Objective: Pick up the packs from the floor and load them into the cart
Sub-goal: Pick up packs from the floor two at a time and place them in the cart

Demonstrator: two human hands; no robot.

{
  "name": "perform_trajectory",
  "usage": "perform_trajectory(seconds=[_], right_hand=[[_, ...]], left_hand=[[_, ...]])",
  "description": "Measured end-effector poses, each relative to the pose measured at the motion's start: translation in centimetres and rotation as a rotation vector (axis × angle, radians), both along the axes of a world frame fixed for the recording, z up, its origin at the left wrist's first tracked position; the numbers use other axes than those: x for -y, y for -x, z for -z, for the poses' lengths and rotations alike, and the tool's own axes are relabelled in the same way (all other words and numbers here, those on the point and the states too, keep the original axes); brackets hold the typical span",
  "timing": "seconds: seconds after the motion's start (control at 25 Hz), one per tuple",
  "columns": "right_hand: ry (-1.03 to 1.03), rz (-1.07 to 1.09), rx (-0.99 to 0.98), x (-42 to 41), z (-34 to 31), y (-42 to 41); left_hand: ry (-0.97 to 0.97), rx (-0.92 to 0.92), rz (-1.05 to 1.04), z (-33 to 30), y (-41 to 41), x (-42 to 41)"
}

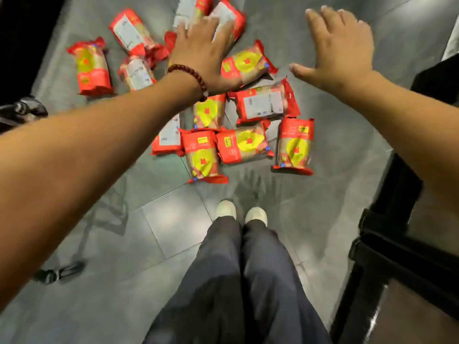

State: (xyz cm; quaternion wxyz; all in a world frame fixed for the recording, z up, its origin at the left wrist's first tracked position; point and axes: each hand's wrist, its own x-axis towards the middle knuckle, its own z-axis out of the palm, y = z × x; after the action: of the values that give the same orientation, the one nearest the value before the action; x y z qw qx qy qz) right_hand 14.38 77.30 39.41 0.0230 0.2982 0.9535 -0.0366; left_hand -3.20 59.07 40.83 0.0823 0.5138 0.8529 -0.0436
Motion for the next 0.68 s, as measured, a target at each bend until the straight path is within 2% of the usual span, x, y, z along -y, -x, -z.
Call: perform_trajectory(seconds=[0.2,0.48,0.6,0.68], right_hand=[[0.114,0.07,0.147,-0.3,18.2,-6.2],[0.171,0.204,0.211,-0.8,37.4,-10.0],[0.245,0.363,0.277,-1.0,45.3,-10.5],[0.413,0.585,0.225,-1.4,49.6,-11.1]], left_hand=[[0.151,0.123,0.041,18.9,-3.5,-0.2],[0.273,0.156,0.012,40.0,-1.4,0.4],[0.304,0.236,-0.025,47.5,-0.2,-0.5],[0.36,0.337,-0.063,51.3,0.7,-1.3]])
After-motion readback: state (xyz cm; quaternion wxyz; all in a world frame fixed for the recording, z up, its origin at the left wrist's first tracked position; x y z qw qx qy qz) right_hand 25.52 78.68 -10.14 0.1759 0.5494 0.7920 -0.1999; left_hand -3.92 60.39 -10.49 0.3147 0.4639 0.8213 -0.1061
